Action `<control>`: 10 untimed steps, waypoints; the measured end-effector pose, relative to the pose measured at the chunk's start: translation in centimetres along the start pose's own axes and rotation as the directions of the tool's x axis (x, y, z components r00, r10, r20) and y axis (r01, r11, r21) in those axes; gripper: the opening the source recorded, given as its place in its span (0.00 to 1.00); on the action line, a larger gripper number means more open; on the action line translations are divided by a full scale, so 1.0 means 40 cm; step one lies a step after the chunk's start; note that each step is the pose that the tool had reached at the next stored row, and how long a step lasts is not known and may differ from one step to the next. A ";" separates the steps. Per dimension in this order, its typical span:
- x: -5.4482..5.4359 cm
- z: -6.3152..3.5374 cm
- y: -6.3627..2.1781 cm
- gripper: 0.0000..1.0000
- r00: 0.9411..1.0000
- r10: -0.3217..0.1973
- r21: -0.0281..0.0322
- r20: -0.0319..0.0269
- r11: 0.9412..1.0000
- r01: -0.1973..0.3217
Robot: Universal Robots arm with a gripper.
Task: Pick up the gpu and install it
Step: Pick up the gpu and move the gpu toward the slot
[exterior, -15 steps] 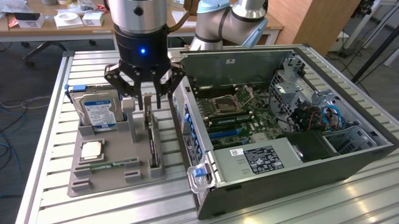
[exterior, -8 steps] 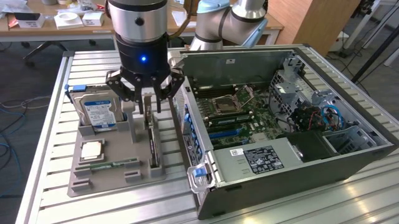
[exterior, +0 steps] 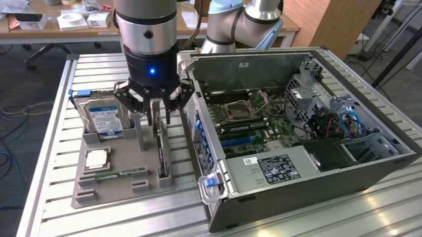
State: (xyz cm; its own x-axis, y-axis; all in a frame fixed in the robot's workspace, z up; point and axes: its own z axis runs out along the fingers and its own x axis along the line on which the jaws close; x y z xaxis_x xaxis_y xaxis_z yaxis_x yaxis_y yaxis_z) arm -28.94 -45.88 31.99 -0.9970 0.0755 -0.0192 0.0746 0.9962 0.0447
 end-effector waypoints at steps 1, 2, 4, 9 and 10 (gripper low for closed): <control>0.000 0.005 0.000 0.41 1.000 0.000 0.000 0.000 1.000 0.000; 0.000 0.009 0.000 0.41 1.000 0.000 0.000 0.000 1.000 0.000; 0.000 0.018 -0.001 0.41 1.000 0.000 0.000 0.000 1.000 0.000; 0.001 0.041 -0.002 0.41 1.000 0.000 0.000 0.000 1.000 0.000; 0.001 0.045 -0.002 0.41 1.000 0.000 0.000 0.000 1.000 0.000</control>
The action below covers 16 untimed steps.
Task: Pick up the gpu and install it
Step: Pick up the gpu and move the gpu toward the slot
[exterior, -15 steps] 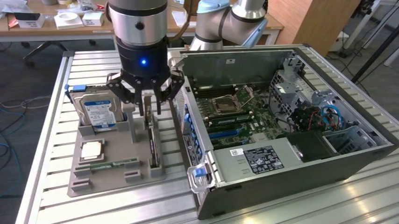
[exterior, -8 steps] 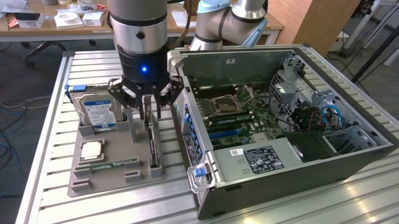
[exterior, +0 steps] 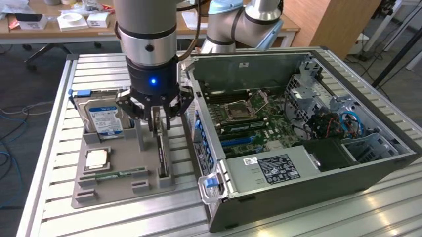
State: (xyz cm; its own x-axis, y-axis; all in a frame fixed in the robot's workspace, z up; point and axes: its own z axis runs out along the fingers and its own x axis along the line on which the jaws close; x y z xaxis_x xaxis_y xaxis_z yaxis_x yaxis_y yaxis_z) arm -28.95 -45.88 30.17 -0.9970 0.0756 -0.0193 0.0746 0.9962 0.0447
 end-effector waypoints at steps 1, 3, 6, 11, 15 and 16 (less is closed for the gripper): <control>0.000 0.004 0.000 0.41 1.000 0.000 0.000 0.000 1.000 0.000; 0.000 0.014 -0.001 0.41 1.000 0.000 0.000 0.000 1.000 0.000; 0.001 0.027 -0.001 0.41 1.000 0.000 0.000 0.000 1.000 0.000; 0.001 0.050 -0.002 0.41 1.000 0.000 0.000 0.000 1.000 0.000; 0.001 0.067 -0.003 0.41 1.000 0.000 0.000 0.000 1.000 0.000; 0.001 0.071 -0.003 0.41 1.000 0.000 0.000 0.000 1.000 0.000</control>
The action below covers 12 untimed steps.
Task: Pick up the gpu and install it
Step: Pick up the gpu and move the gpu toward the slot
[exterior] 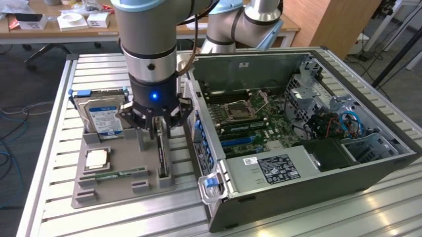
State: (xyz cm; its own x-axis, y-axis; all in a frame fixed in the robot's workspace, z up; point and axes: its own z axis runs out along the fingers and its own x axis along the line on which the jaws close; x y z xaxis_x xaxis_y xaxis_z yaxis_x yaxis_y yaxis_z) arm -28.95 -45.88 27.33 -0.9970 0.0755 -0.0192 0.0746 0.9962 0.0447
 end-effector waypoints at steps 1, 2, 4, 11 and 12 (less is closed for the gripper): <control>0.000 0.003 0.000 0.41 1.000 0.000 0.000 0.000 1.000 0.000; 0.000 0.005 0.000 0.41 1.000 0.000 0.000 0.000 1.000 0.000; 0.000 0.005 0.000 0.41 1.000 0.000 0.000 0.000 1.000 0.000; 0.001 0.019 -0.001 0.41 1.000 0.000 0.000 0.000 1.000 0.000; 0.001 0.023 -0.001 0.41 1.000 0.000 0.000 0.000 1.000 0.000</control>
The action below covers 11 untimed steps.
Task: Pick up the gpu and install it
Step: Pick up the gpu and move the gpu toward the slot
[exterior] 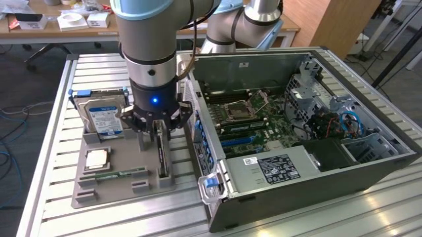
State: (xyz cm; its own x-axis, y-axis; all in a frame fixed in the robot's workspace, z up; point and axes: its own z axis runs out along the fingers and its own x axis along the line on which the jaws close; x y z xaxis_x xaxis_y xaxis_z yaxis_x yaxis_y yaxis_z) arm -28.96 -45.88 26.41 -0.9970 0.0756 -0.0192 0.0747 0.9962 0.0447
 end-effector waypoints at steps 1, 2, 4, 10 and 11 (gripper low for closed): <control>0.000 0.004 0.000 0.41 1.000 0.000 0.000 0.000 1.000 0.000; 0.000 0.007 0.000 0.41 1.000 0.000 0.000 0.000 1.000 0.000; 0.000 0.014 -0.001 0.41 1.000 0.000 0.000 0.000 1.000 0.000; 0.001 0.031 -0.001 0.41 1.000 0.000 0.000 0.000 1.000 0.000; 0.001 0.034 -0.002 0.41 1.000 0.000 0.000 0.000 1.000 0.000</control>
State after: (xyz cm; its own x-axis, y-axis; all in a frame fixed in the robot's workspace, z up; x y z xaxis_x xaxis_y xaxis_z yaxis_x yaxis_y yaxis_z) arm -28.96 -45.88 25.06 -0.9970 0.0756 -0.0192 0.0747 0.9962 0.0447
